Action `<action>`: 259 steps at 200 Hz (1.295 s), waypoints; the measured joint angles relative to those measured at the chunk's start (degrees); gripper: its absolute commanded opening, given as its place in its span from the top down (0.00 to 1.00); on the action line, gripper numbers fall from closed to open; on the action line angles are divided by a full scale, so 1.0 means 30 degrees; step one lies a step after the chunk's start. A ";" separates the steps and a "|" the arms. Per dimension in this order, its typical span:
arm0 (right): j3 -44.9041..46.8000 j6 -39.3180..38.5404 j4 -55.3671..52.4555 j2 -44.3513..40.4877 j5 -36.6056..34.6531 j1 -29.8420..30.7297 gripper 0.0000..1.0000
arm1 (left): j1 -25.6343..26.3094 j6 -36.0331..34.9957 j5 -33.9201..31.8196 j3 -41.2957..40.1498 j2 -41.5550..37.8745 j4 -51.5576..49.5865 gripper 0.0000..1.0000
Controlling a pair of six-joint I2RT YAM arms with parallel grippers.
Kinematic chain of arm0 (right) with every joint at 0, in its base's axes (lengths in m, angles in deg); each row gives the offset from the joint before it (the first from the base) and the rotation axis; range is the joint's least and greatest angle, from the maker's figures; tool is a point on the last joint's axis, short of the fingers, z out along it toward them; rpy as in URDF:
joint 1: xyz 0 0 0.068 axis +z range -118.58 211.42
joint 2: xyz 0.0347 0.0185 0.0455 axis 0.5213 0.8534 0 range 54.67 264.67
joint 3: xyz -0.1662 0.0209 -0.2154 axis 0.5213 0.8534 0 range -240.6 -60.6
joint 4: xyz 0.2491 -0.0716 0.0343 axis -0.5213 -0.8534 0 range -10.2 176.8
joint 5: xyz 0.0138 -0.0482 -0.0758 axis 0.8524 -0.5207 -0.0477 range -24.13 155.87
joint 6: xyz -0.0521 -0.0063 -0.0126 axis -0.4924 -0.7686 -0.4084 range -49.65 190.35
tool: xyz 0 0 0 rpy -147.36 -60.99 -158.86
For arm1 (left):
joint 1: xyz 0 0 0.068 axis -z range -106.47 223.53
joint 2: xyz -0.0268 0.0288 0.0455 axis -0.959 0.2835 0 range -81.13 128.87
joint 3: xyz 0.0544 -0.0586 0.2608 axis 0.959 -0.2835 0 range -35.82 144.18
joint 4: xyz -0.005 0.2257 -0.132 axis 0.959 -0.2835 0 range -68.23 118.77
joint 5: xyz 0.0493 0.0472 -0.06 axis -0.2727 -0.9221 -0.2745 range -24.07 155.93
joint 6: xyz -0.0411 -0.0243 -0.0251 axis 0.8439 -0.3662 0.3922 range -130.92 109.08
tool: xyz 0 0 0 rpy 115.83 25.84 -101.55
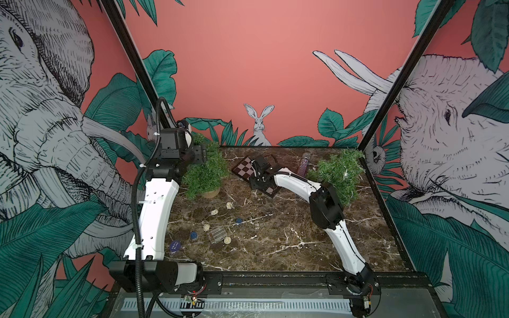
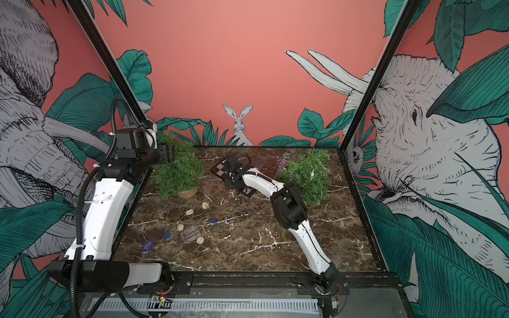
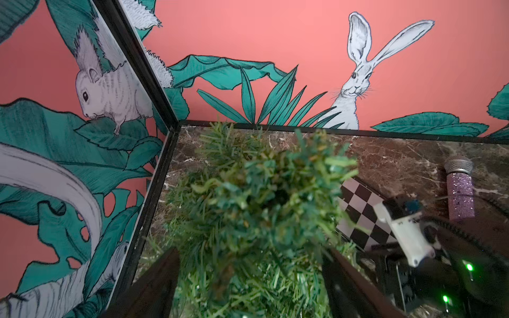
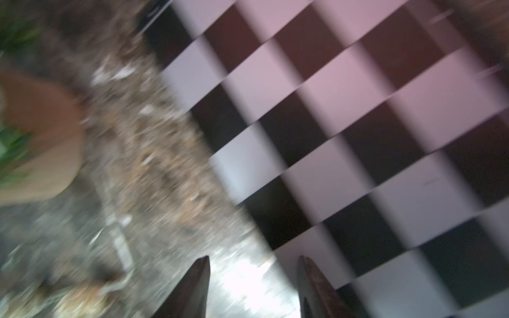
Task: Wrap string light around the christmas tree
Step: Adjust the distractor at the center of the board, then adjust the light string at the center of the board, then move the christmas tree to the center of the board.
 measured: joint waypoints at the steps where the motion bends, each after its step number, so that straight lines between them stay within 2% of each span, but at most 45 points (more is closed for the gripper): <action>1: 0.0029 0.0036 0.0029 -0.0007 0.0029 0.0022 0.47 | 0.0000 -0.0007 0.0022 -0.0022 0.0000 0.0036 0.20; 33: 0.0357 0.0933 0.0794 0.0554 0.1056 0.0452 0.47 | 0.0000 -0.0393 0.0350 -0.1399 0.0022 0.2266 0.27; 63: -0.1137 0.1005 0.0736 0.1647 0.1093 -0.0474 0.47 | 0.0000 -0.0750 0.0248 -0.2681 0.0087 0.4197 0.30; 91: -0.2149 0.0612 0.0073 0.2149 -0.0066 -0.1574 0.47 | 0.0000 -0.0998 0.0262 -0.3257 0.0226 0.5552 0.38; 107: -0.2339 0.0321 -0.0306 0.2200 -0.0539 -0.2062 0.47 | 0.0000 -0.1195 0.0211 -0.3395 0.0284 0.6113 0.49; 129: -0.2382 0.0153 -0.0627 0.2200 -0.0714 -0.2215 0.45 | 0.0000 -0.1297 0.0131 -0.3738 0.0328 0.7016 0.70; 147: -0.2157 0.0226 -0.0561 0.2157 -0.0736 -0.1559 0.45 | -0.0029 -0.1370 0.0036 -0.3949 0.0372 0.7752 0.85; 171: -0.1472 0.0641 0.0058 0.1851 -0.0721 -0.0058 0.45 | -0.0058 -0.1049 0.0270 -0.3985 0.0408 0.7963 1.00; 194: -0.1741 0.1027 0.0146 0.1916 -0.0401 0.1224 0.44 | -0.0051 -0.1049 0.0437 -0.3993 0.0408 0.7956 1.00; 210: -0.3118 0.1246 -0.0029 0.2521 -0.0131 0.2011 0.43 | -0.0051 -0.1056 0.0546 -0.3993 0.0408 0.7956 1.00; 237: -0.5690 0.1508 -0.0248 0.3818 -0.0175 0.2856 0.33 | -0.0051 -0.1137 0.0597 -0.3985 0.0401 0.7941 1.00; 259: -0.6178 0.1581 -0.0568 0.4240 -0.0605 0.3293 0.28 | -0.0051 -0.1180 0.0612 -0.3985 0.0379 0.7905 1.00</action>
